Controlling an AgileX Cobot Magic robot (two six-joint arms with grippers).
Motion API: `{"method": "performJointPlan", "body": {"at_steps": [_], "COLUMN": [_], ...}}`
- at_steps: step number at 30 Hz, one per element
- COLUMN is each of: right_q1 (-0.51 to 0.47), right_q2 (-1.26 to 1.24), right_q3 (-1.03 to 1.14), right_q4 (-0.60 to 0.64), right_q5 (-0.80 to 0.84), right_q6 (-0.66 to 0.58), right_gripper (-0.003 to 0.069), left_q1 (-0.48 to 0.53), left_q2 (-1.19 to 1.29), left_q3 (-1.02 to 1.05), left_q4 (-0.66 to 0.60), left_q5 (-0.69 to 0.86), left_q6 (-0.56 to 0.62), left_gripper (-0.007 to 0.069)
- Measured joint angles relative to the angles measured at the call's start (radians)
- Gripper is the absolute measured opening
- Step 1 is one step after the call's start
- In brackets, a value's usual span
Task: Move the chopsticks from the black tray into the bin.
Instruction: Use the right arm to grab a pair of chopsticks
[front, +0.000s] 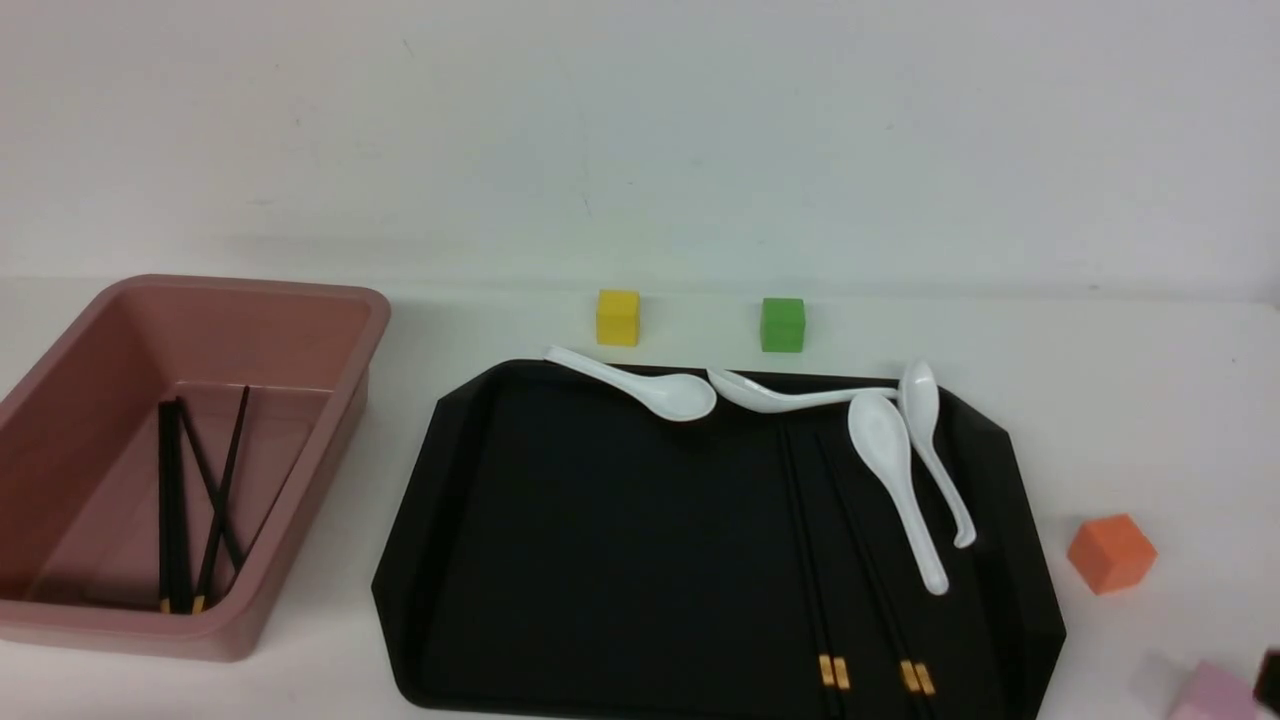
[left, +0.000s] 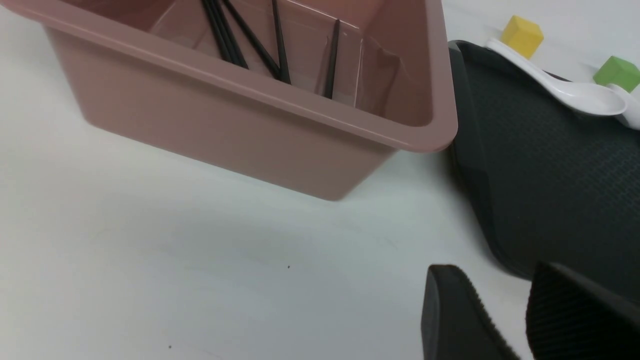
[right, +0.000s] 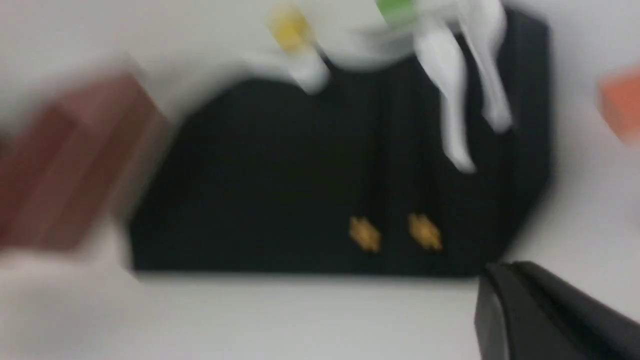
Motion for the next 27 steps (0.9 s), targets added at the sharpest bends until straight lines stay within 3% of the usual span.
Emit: {"method": "performJointPlan", "body": {"at_steps": [3,5,10,15,18,22,27], "right_q1": [0.0,0.002,0.118,0.293,0.378,0.444,0.469], "right_q2": [0.248,0.375,0.649,0.82,0.931,1.091,1.211], "right_q3": [-0.068,-0.107,-0.239,-0.387,-0.493,-0.631,-0.727], "right_q4": [-0.114,-0.12,0.052,0.084,0.006,-0.182,-0.255], "right_q5": [0.11,0.151,0.207,0.193,0.167,0.122,0.1], "right_q6": [0.009,-0.031,-0.215,-0.224,-0.098,0.173,0.295], "right_gripper": [0.0001,0.0001,0.0005,0.0008,0.0025,0.0101,0.0231], "left_q1": [0.0,0.0,0.0,0.0,0.0,0.0,0.0], "left_q2": [0.0,0.0,0.0,0.0,0.0,0.0,0.0], "left_q3": [0.0,0.0,0.0,0.0,0.0,0.0,0.0], "left_q4": [0.0,0.0,0.0,0.0,0.0,0.0,0.0], "left_q5": [0.0,0.0,0.0,0.0,0.0,0.0,0.0], "left_q6": [0.0,0.0,0.0,0.0,0.0,0.0,0.0], "left_gripper": [0.0238,0.0238,0.0238,0.0238,0.0238,0.0238,0.0238]}}
